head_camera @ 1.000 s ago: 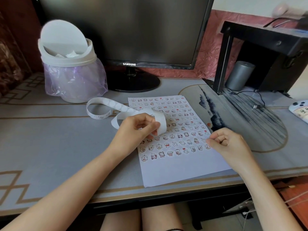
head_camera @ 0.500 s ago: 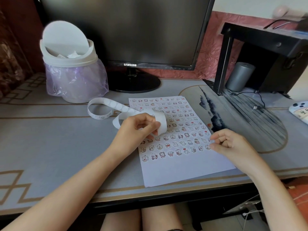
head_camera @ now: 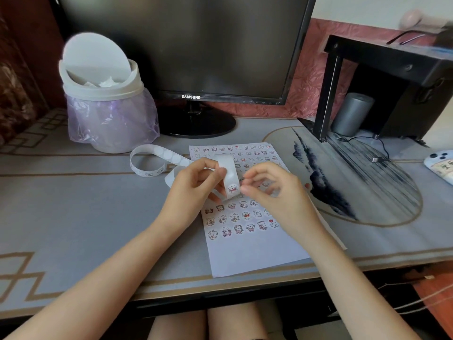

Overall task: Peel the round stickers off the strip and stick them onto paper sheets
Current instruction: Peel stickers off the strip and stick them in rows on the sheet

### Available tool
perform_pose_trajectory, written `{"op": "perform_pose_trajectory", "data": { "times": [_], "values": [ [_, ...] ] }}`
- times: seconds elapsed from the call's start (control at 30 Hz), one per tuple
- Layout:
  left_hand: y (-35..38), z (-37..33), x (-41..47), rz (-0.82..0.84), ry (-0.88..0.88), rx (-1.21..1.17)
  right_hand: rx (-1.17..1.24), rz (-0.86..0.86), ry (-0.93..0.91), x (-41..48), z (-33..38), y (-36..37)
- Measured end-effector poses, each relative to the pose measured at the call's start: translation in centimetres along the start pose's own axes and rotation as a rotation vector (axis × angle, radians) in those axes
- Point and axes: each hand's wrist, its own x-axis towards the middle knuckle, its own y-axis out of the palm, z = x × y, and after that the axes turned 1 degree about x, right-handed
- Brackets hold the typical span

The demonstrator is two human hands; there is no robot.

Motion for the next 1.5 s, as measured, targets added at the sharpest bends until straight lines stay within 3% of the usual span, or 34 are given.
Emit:
{"op": "perform_pose_trajectory", "data": {
  "times": [0.33, 0.77, 1.33, 1.5],
  "values": [
    [0.1, 0.1, 0.0, 0.042, 0.001, -0.005, 0.159, -0.067, 0.035, 0.5, -0.3, 1.3],
    [0.1, 0.2, 0.0, 0.077, 0.030, 0.069, 0.197, -0.099, 0.026, 0.3, -0.5, 1.1],
    [0.1, 0.4, 0.1, 0.058, -0.032, 0.072, 0.026, -0.076, -0.059, -0.6, -0.7, 0.7],
    [0.1, 0.4, 0.0, 0.052, -0.039, 0.107, 0.096, -0.048, 0.111, -1.0, -0.7, -2.1]
  ]
}}
